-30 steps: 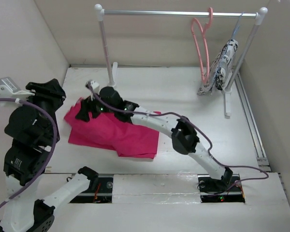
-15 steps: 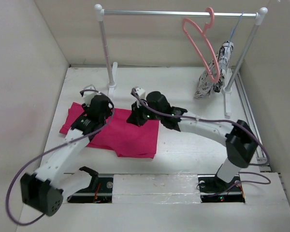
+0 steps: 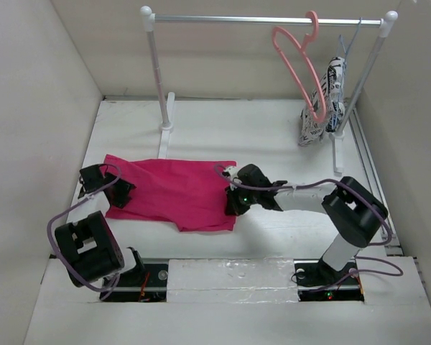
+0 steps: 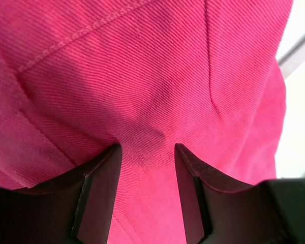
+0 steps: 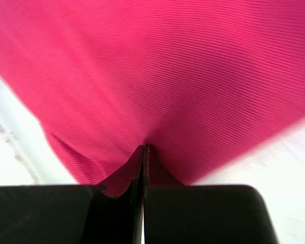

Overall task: Place the trousers on the hanger
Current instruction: Fold the trousers at the center of the board, then pick up the hanger from the clothesline.

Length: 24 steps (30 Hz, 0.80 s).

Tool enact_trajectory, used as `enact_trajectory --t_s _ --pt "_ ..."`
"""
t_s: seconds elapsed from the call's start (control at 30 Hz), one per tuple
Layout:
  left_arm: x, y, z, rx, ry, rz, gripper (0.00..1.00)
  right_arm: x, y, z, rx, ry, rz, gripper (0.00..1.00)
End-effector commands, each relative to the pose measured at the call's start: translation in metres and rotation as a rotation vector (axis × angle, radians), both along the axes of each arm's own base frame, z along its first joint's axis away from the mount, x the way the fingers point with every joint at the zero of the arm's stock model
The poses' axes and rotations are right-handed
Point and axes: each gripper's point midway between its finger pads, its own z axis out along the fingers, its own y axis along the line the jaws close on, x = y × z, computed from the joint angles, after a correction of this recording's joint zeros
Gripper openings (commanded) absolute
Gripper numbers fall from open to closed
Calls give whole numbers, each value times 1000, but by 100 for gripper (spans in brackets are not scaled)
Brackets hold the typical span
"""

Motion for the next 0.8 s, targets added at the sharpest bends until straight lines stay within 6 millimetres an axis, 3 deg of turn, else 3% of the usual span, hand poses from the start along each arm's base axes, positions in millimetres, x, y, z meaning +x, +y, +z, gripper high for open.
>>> enact_trajectory --t_s 0.0,0.03,0.07,0.1,0.13,0.17,0.2,0.3,0.33,0.37,0.4,0.43,0.47,0.5,0.53,0.57,0.63,0.67,0.73,0.77 --pt "-29 -30 -14 -149 59 -31 44 20 -50 -17 -135 -35 -71 0" --pt "-40 -33 -18 -157 82 -15 44 24 -52 -11 -131 -44 -69 0" --pt "-32 -29 1 -126 20 -14 44 24 -56 -11 -151 -45 -47 1" --pt "-28 -26 13 -105 -14 -11 44 29 -46 3 -120 -59 -15 7" --pt "-29 -21 22 -76 -17 2 44 29 -41 13 -102 -63 19 14" --pt "-14 -18 47 -15 -70 -29 44 24 -40 22 -108 -52 65 31" --pt "-7 -28 57 12 -82 -84 43 27 -16 53 -41 -90 127 38" --pt "20 -39 104 85 -216 -179 34 29 6 122 29 -202 242 50" --pt "32 -59 121 105 -277 -252 30 46 21 180 95 -316 247 51" --pt "46 -70 147 126 -347 -296 16 52 16 204 84 -370 267 41" --pt "54 -82 165 147 -396 -342 9 65 15 233 92 -440 262 27" --pt "61 -106 182 170 -442 -405 3 86 10 298 145 -580 220 15" --pt "73 -118 214 191 -512 -433 0 97 0 325 140 -659 200 0" --pt "78 -131 227 208 -548 -475 0 112 -13 351 121 -733 144 0" --pt "82 -142 240 221 -578 -503 0 135 -38 373 98 -791 62 0" --pt "85 -170 260 215 -626 -576 0 145 -57 411 99 -879 8 0" --pt "88 -193 269 241 -650 -637 0 167 -89 433 60 -937 -82 0" --pt "81 -217 281 235 -686 -694 0 180 -123 452 32 -982 -158 3" --pt "76 -234 287 250 -722 -730 0 193 -156 462 -11 -1005 -237 29" --pt "70 -241 286 244 -730 -748 0 203 -189 464 -52 -1010 -312 59"
